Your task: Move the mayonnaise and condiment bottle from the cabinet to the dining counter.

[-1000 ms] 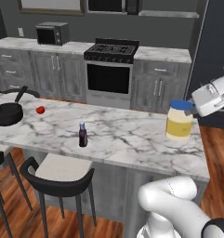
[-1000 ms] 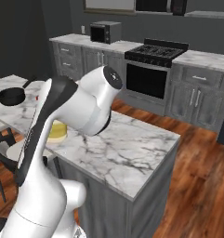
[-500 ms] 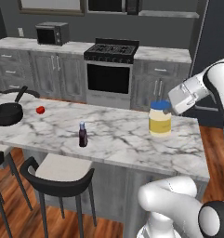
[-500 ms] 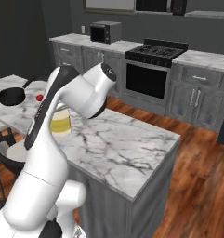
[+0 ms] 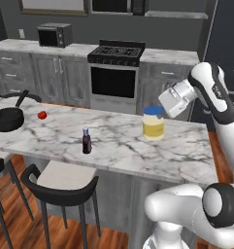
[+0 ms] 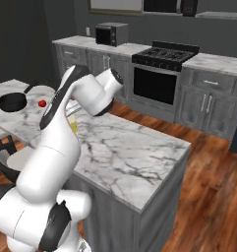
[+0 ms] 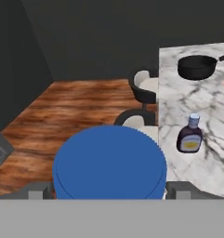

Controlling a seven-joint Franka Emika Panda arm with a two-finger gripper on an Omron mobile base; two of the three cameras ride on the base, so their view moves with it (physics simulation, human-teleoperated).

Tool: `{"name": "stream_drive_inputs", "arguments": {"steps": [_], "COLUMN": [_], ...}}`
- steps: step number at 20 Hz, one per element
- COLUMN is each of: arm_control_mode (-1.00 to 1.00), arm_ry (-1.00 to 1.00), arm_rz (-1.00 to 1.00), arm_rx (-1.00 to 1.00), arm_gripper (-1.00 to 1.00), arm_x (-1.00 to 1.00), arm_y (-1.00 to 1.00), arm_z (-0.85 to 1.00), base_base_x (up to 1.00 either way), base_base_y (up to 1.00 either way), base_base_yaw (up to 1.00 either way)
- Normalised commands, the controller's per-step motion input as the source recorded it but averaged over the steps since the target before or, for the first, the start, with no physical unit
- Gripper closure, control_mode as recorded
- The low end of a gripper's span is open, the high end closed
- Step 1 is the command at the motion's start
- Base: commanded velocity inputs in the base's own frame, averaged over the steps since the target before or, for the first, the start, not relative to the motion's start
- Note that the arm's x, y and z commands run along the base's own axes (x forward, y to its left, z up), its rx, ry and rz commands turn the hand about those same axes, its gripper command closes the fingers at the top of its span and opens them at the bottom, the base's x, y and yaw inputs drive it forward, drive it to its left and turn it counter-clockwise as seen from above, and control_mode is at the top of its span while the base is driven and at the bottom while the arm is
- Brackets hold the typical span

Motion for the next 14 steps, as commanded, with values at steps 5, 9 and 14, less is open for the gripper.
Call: {"name": "stream_drive_inputs", "arguments": {"steps": [5,9,14], "arm_control_mode": [-1.00,-1.00,-1.00], "arm_ry": [0.00,-0.03,-0.07], "arm_rz": [0.06,0.03,0.01], "arm_rx": [0.00,0.00,0.00], "arm_gripper": [1.00,1.00,1.00], "arm_x": [0.50,0.44,0.41], "arm_y": [0.28,0.22,0.23], "arm_z": [-0.30,-0.33,-0.34], "base_base_x": [0.00,0.00,0.00], "base_base_y": [0.00,0.00,0.00], "base_base_yaw": [0.00,0.00,0.00]}}
